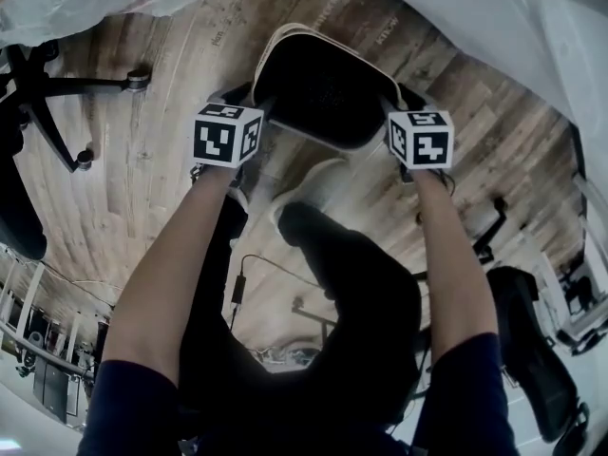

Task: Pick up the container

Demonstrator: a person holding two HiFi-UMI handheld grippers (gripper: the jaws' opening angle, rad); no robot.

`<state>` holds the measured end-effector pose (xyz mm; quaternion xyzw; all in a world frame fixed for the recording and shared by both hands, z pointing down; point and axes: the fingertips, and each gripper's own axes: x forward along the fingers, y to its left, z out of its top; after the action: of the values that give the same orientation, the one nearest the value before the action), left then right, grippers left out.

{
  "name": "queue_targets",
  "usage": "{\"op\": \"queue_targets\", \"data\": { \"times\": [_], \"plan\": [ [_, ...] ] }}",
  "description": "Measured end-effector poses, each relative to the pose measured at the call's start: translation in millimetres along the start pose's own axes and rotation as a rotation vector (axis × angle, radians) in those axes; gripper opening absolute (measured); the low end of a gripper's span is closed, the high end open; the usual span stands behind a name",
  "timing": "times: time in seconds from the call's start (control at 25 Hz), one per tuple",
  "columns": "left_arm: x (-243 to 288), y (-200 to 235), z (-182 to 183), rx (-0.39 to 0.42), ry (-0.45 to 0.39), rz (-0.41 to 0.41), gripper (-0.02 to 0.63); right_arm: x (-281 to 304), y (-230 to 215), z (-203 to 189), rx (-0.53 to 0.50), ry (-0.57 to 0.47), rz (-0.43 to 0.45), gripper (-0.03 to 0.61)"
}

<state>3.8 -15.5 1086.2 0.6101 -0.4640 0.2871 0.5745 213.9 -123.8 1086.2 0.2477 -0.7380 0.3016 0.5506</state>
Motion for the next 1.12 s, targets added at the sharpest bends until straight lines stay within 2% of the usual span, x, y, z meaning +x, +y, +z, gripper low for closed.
{"op": "queue_targets", "data": {
  "times": [0.12, 0.2, 0.52, 0.76, 1.12],
  "plan": [
    [3.8, -1.5, -4.1, -0.012, 0.019, -0.009, 0.179, 6.5, 4.6, -0.1, -0.026, 0.018, -0.012, 0.095],
    [3.7, -3.4, -4.7, -0.015, 0.029, -0.007, 0.145, 7.1, 4.7, -0.7, -0.021, 0.029, -0.029, 0.077],
    [-31.7, -7.1, 5.1, 0.003, 0.035, 0.009, 0.126, -26.4, 19.1, 15.3, -0.062, 0.012, -0.079, 0.067],
    [-117.6, -30.1, 31.1, 0.011, -0.034, 0.016, 0.12, -114.6, 46.9, 52.1, -0.056, -0.059, -0.122, 0.066],
    [-292.4, -94.4, 68.8, 0.025, -0.093, 0.009, 0.12, -292.5, 91.2, 109.4, -0.079, -0.122, -0.156, 0.063]
  ]
}}
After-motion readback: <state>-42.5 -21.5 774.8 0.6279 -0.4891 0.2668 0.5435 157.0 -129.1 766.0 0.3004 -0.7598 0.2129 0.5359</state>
